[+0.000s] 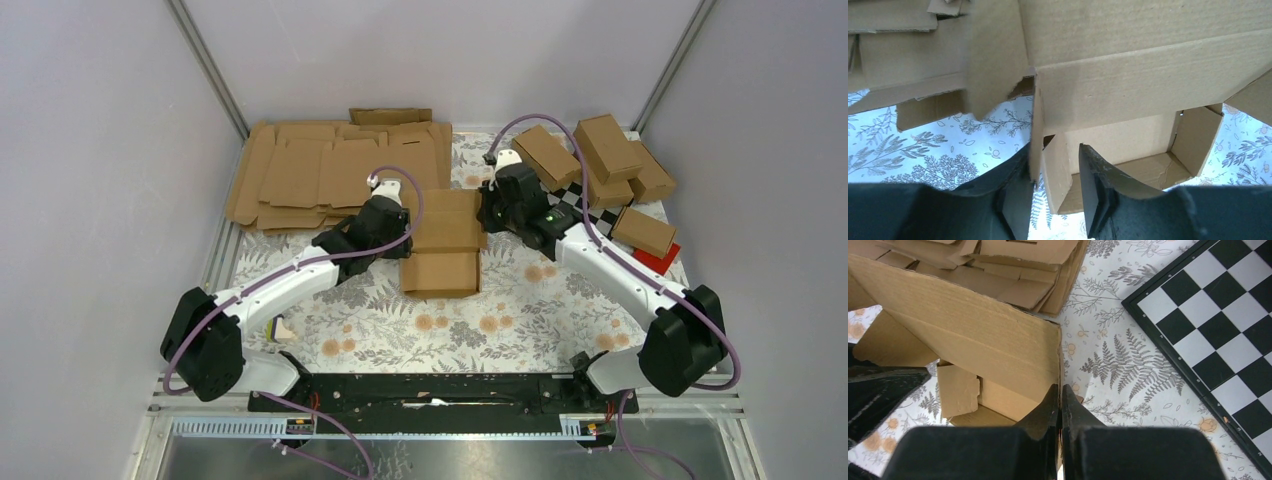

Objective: Fold the paper box

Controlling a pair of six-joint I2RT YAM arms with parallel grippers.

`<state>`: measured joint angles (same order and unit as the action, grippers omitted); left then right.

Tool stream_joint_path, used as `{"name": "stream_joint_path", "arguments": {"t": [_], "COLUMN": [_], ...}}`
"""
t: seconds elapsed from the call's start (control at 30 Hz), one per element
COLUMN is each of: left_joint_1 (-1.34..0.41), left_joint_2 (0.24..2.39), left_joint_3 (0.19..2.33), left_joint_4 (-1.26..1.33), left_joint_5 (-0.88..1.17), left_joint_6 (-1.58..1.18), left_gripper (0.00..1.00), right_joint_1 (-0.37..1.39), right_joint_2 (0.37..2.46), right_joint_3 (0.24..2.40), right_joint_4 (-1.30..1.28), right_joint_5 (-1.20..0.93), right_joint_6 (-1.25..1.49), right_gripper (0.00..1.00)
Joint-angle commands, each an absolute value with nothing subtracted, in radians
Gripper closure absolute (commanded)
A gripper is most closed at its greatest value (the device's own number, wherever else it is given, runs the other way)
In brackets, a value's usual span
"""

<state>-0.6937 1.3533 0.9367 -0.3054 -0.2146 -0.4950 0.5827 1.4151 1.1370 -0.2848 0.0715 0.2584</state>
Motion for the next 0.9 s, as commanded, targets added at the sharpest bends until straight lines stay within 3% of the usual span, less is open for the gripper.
{"name": "stream_joint_path", "arguments": {"t": [0.0,0.13,0.23,0.43,0.7,0.87], "left_joint_1": [-0.698,-0.698,-0.698,-0.706,-0.791,-0.921], "left_joint_2": [1.365,1.387,1.416,1.408,1.290,1.301], "left_joint_3": [1.007,1.025,1.046,0.991,0.797,0.725], "left_joint_4": [-0.340,-0.341,-0.341,-0.246,0.053,0.176], "left_joint_5": [-0.271,-0.280,-0.293,-0.334,-0.509,-0.749], "left_joint_6": [-0.495,-0.474,-0.469,-0.504,-0.612,-0.641], "left_gripper": [0.64,0.76,1.00,1.00,1.00,1.00], "right_joint_1": [0.595,0.596,0.598,0.612,0.744,0.785], "right_joint_2": [1.379,1.371,1.378,1.341,1.275,1.299], "right_joint_3": [1.095,1.075,1.076,1.012,0.792,0.760], "right_joint_4": [-0.184,-0.143,-0.140,-0.061,0.241,0.290], "right_joint_5": [0.125,0.114,0.117,0.209,0.573,0.715], "right_joint_6": [0.210,0.182,0.174,0.269,0.420,0.481], "right_gripper": [1.00,1.00,1.00,1.00,1.00,1.00]}}
